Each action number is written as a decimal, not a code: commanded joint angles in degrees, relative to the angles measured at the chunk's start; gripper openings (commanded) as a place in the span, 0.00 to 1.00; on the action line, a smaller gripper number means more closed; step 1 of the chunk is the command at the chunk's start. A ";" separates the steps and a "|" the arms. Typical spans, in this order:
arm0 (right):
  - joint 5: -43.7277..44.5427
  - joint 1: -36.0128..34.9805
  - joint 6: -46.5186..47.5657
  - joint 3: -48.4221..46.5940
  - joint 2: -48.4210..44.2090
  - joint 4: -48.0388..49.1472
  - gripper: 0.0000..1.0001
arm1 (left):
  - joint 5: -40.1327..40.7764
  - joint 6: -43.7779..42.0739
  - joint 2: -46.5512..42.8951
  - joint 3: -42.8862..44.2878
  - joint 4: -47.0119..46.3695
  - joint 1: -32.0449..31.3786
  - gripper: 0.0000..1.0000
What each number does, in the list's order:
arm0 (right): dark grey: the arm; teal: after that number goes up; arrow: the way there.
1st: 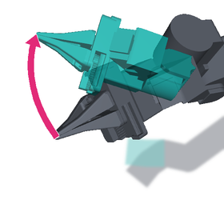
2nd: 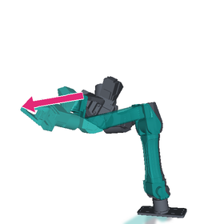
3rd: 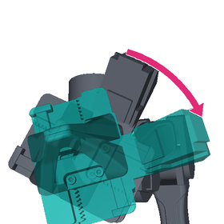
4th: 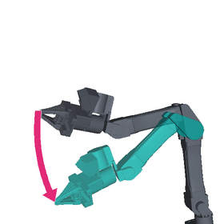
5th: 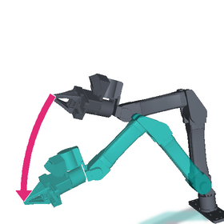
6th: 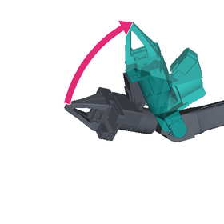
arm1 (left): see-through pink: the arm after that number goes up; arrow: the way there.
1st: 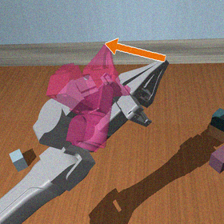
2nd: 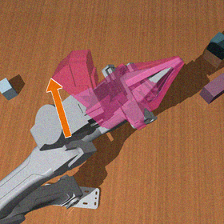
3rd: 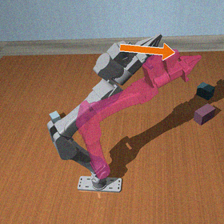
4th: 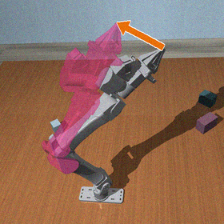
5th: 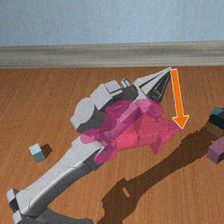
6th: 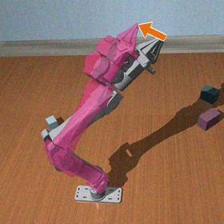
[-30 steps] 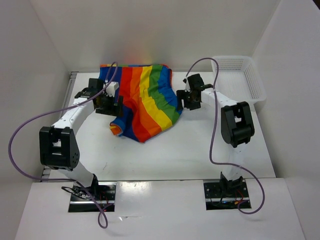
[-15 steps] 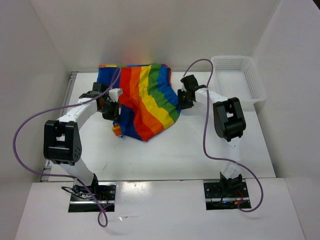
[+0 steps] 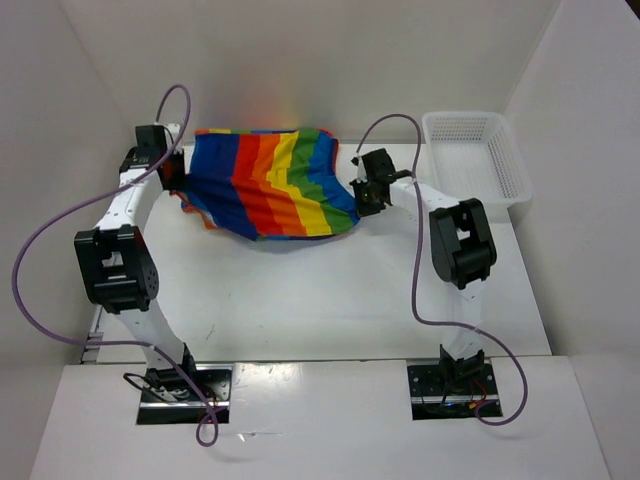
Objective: Fold and stack the shorts
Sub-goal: Flatten the shorts out
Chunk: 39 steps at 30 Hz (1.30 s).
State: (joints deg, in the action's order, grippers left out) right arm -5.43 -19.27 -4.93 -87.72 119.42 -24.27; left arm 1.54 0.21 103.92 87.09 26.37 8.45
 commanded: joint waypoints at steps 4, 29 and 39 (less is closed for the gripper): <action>-12.99 -3.05 5.46 -1.21 -9.02 -3.68 0.00 | 9.27 -0.21 4.01 8.44 -6.17 -3.60 0.85; -22.25 -4.46 -15.64 -18.80 -6.39 -0.78 0.00 | 23.06 -0.21 -22.37 -39.36 -16.67 -35.25 0.99; -21.56 -4.46 -14.68 -16.95 -9.55 -0.78 0.00 | 29.58 -0.21 -17.08 -33.49 -30.60 -22.79 0.88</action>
State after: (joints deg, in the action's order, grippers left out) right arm -26.87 -23.77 -20.08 -104.53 114.24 -26.63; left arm 28.12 0.12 86.54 49.17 2.13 -17.43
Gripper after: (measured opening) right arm 0.025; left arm 0.899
